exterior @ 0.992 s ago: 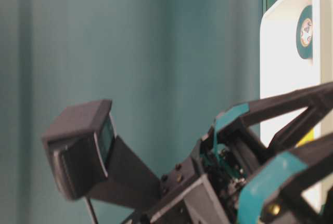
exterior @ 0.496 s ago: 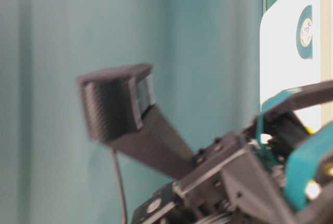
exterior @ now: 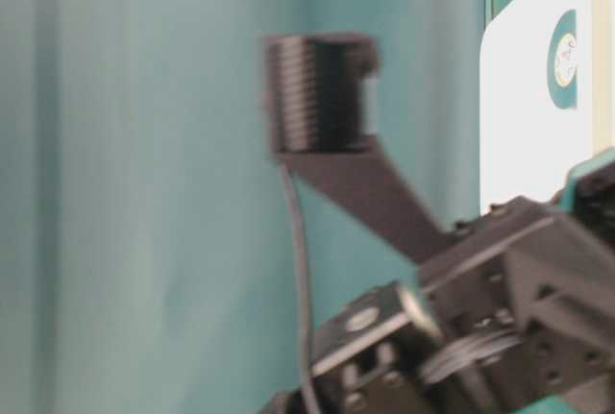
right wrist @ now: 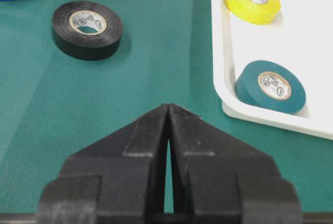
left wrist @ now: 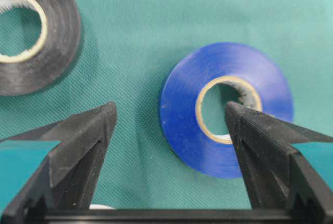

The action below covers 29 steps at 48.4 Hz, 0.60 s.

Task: Put the tape into the white case with the left arm.
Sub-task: 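Lower the left gripper into the blue roll's hole and grasp it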

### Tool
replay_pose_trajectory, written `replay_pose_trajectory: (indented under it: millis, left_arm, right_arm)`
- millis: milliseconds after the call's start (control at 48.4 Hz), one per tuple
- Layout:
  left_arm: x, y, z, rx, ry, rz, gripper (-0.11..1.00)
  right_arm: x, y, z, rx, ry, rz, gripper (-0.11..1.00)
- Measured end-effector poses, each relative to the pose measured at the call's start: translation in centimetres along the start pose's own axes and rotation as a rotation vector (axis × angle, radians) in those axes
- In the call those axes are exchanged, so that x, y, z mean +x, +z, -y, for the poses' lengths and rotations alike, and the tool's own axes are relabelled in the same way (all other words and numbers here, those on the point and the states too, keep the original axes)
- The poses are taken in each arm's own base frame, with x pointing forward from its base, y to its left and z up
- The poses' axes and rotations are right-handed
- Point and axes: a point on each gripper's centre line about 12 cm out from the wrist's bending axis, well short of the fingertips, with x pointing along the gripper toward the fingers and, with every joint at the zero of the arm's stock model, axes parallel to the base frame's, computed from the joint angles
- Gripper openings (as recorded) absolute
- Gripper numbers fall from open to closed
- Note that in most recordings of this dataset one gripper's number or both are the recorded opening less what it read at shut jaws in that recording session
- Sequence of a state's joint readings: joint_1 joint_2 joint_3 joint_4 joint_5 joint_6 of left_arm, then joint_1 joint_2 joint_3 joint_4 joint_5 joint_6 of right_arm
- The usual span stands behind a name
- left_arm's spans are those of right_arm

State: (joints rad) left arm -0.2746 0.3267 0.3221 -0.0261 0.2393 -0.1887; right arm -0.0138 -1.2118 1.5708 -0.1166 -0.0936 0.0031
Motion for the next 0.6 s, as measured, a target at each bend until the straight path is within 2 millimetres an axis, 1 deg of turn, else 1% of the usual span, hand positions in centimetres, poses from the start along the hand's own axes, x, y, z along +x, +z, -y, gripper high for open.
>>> replay_pose_trajectory:
  millis: [413,599]
  left_arm:
    - [1.5,-0.9,-0.2,-0.002,0.008,-0.036,0.86]
    - [1.7,-1.1,-0.2,-0.002,0.008,-0.041,0.86]
  right_arm:
    - [0.0,0.0,0.0,0.000,0.000,0.000,-0.09]
    - [0.0,0.0,0.0,0.000,0.000,0.000,-0.09]
